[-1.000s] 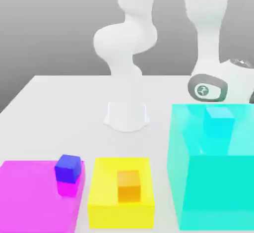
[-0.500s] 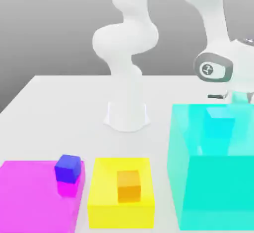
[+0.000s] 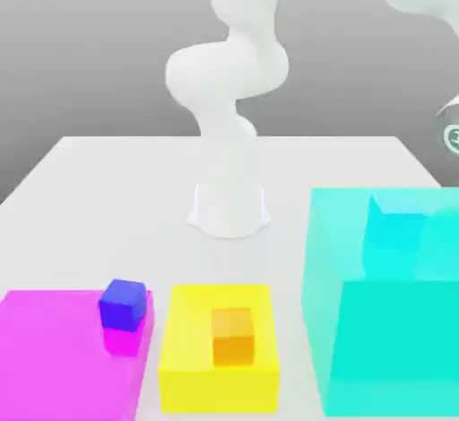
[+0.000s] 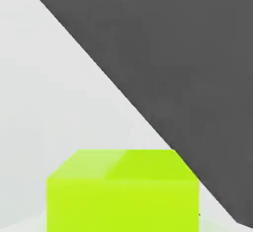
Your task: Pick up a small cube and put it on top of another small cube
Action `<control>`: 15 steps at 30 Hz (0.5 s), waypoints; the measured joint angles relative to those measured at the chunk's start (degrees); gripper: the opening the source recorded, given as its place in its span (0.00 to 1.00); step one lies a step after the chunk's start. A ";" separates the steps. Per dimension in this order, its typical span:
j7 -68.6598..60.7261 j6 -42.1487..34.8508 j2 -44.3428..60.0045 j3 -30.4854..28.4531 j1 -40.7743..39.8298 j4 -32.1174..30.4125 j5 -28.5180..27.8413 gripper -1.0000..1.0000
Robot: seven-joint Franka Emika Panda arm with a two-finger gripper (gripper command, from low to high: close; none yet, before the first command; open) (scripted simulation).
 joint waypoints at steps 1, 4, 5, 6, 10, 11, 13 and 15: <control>0.06 -0.01 0.71 -0.05 -1.71 2.15 1.78 0.00; 0.37 -0.12 2.84 -0.30 -6.92 8.64 7.04 0.00; 0.51 -0.17 3.52 -0.43 -8.68 10.78 8.72 0.00; 0.69 -0.21 4.29 -0.41 -10.44 13.04 10.57 0.00; 0.58 -1.74 2.70 -5.36 -13.94 13.07 8.26 0.00; 0.47 -2.29 1.68 -7.05 -14.32 11.87 6.41 0.00; 0.12 -3.47 -0.55 -10.51 -15.05 9.29 2.62 0.00; -0.19 -4.77 -2.99 -13.76 -15.84 6.48 -1.40 0.00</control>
